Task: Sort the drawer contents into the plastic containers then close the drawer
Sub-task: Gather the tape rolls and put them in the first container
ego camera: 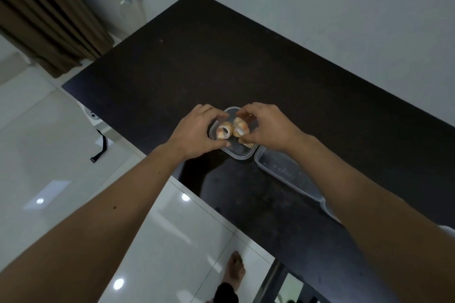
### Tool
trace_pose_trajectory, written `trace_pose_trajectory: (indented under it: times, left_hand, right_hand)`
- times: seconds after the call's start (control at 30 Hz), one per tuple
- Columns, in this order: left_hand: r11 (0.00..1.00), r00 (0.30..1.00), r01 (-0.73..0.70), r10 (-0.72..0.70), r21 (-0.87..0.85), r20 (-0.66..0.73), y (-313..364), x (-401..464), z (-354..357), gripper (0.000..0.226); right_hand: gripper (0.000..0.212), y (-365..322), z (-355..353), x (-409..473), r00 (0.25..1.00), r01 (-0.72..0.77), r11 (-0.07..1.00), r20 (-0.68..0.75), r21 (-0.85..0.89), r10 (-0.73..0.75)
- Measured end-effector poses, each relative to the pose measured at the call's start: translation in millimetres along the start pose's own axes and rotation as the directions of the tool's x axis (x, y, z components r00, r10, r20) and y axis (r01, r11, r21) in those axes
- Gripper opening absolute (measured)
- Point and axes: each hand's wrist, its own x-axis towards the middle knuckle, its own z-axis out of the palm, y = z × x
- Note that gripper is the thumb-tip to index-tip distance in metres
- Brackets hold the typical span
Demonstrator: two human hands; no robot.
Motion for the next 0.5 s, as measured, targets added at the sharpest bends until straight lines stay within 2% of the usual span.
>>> trace_pose_trajectory:
  times: [0.27, 0.5]
  left_hand:
    - [0.997, 0.998, 0.000, -0.004, -0.075, -0.057, 15, -19, -7, 0.059]
    - [0.990, 0.993, -0.040, 0.024, -0.136, -0.115, 41, -64, -17, 0.050]
  right_hand:
    - [0.055, -6, -14, -35, 0.994, 0.012, 0.999, -0.110, 0.043, -0.008]
    - [0.046, -12, -29, -112, 0.981, -0.020, 0.993, -0.189, 0.120, 0.043]
